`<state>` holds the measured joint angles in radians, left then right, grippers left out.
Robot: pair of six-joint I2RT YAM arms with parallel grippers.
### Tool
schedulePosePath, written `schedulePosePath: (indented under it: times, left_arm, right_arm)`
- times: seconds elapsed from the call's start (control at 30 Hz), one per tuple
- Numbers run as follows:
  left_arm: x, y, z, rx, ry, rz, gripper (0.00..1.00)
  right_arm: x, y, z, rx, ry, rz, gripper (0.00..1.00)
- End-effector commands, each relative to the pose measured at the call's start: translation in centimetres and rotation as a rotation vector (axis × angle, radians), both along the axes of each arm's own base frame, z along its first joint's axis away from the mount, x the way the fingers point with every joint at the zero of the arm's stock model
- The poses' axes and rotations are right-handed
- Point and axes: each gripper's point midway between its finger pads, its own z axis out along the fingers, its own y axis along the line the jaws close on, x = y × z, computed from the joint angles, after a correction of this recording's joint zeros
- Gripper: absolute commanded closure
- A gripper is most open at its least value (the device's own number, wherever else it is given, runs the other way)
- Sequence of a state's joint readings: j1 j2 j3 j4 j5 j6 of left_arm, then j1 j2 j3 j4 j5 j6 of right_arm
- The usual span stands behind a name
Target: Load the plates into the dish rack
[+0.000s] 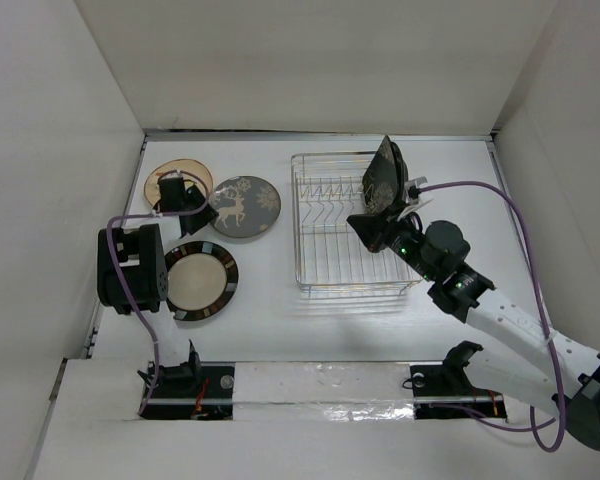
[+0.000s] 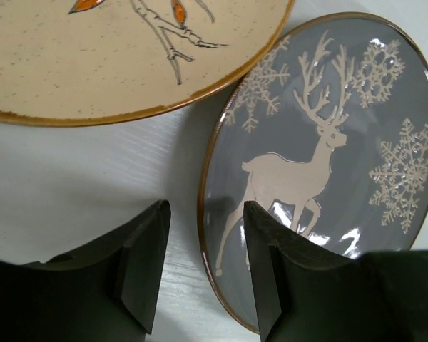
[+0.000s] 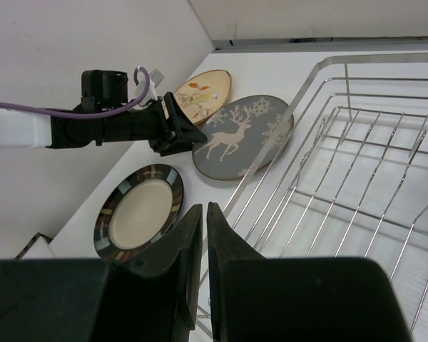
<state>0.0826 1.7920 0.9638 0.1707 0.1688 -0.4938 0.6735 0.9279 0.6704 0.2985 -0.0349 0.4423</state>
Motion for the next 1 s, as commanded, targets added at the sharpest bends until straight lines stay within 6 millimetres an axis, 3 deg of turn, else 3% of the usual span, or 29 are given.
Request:
schedulePosePath:
  times: [0.0, 0.27, 0.5, 0.67, 0.97]
  left_arm:
    - [1.4, -0.5, 1.2, -0.027, -0.046, -0.041, 0.57]
    - [1.3, -1.5, -0.5, -0.088, -0.017, -0.054, 0.58]
    - [1.1, -2.7, -0.5, -0.182, -0.045, -0.048, 0.73]
    - [0.5, -3.2, 2.1, -0.243, -0.151, -0.002, 1.00]
    - [-0.3, -3.2, 9.5, -0.258, -0.396, 0.002, 1.00]
  right_arm:
    - [0.0, -0.1, 1.2, 0.034, -0.034, -0.001, 0.87]
    - [0.4, -0.4, 1.0, 0.027, -0.028, -0.016, 0.87]
    - [0.4, -0.3, 0.9, 0.023, -0.023, -0.013, 0.87]
    - [0.5, -0.4, 0.9, 0.026, -0.027, -0.018, 0.87]
    - [0.3, -0.1, 0.8, 0.021, -0.025, -0.006, 0.88]
